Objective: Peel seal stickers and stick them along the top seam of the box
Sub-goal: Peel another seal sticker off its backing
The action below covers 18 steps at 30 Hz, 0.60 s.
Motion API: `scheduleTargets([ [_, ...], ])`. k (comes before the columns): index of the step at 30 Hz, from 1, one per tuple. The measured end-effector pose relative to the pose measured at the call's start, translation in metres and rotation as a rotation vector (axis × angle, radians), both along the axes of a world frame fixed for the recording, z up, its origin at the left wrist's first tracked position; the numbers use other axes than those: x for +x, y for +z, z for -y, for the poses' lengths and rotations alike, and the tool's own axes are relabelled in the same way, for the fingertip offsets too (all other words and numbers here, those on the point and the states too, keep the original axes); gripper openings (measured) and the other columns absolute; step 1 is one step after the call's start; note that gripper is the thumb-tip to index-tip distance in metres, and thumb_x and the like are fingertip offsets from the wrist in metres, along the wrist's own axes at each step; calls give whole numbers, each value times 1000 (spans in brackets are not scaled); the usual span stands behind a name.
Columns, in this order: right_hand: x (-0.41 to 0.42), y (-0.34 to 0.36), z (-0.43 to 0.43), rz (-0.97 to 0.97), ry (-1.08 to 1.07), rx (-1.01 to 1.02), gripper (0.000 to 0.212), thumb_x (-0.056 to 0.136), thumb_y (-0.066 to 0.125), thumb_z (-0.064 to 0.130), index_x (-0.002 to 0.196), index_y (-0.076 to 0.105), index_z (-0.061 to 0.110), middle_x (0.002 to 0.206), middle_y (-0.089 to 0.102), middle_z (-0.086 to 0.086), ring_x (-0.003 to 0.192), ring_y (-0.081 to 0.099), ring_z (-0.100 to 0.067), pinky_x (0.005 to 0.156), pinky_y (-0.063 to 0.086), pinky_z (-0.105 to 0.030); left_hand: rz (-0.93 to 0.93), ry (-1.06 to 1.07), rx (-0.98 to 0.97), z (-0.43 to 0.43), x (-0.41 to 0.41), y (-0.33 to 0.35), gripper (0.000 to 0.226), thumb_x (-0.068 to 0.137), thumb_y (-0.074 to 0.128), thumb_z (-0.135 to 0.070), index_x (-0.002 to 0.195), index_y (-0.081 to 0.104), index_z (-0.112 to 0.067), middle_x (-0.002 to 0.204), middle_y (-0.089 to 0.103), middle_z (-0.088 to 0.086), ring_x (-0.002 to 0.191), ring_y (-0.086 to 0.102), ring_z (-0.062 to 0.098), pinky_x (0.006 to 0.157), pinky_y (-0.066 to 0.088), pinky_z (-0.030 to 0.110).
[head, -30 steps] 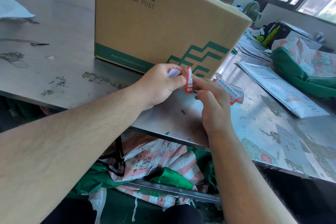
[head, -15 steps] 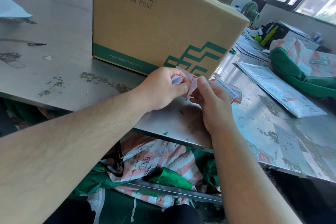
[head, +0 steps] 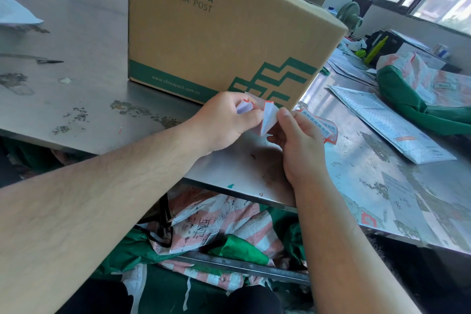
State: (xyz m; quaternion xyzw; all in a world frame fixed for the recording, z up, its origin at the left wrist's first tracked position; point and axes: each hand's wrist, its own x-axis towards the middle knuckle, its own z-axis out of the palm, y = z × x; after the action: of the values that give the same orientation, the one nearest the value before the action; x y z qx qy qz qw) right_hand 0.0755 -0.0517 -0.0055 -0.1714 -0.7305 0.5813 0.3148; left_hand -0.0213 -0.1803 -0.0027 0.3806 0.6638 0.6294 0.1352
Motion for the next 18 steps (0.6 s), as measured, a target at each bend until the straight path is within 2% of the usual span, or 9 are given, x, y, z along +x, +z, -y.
scheduleTargets([
  [1,0,0,0,-5,-20,-9,27,93,58,30,71,71,21,70,70,5,71,63,-13,69,50,-30,39,-3,27,1,0,1,38,93,61,-13,59,67,-28,60,60,-17,61,51,-1,63,40,15],
  [3,-1,0,-1,-24,-73,-35,34,98,57,24,66,69,23,65,68,8,71,64,-15,68,50,-30,116,14,78,1,-2,2,32,93,60,-15,63,66,-24,60,61,-17,61,54,0,63,40,14],
  [6,-2,0,-3,-65,-123,-73,38,100,55,20,64,64,21,59,64,10,75,66,-23,65,49,-30,203,53,120,0,-5,4,27,94,56,-11,69,59,-19,50,53,-18,46,46,-3,47,35,10],
  [8,-2,0,-2,-66,-112,-54,34,100,55,21,67,63,19,59,64,11,69,63,-16,65,49,-30,204,52,116,0,-6,3,25,94,56,-11,70,58,-18,48,52,-19,44,43,-4,43,33,10],
  [11,-2,0,0,-45,-70,-7,27,91,56,32,73,69,17,65,65,6,68,60,-13,66,50,-31,141,23,80,-1,-4,2,15,86,60,-26,75,60,-17,64,58,-14,59,50,1,60,37,14],
  [13,-1,-1,0,-39,-51,7,28,89,56,35,77,72,16,68,66,3,70,60,-14,68,50,-32,125,-13,58,-2,-3,3,21,82,58,-38,79,63,-18,73,61,-13,71,53,2,72,38,18],
  [15,-1,-1,-1,-36,-28,13,30,90,55,36,81,73,13,72,66,-1,73,60,-17,69,50,-34,132,-50,22,-1,0,4,27,85,66,-48,82,64,-21,75,64,-18,74,55,-5,74,37,18],
  [17,0,0,-1,-35,-13,14,31,91,54,36,80,73,14,75,66,-6,75,60,-21,69,51,-35,87,-56,-44,-2,2,2,23,84,72,-45,78,62,-25,86,69,-20,88,56,-10,76,36,14],
  [18,0,0,-1,-34,-19,5,30,91,55,36,77,72,16,75,66,-7,76,60,-21,69,51,-34,60,-42,-58,-2,2,1,21,84,73,-41,76,61,-26,95,70,-18,99,56,-6,79,36,13],
])
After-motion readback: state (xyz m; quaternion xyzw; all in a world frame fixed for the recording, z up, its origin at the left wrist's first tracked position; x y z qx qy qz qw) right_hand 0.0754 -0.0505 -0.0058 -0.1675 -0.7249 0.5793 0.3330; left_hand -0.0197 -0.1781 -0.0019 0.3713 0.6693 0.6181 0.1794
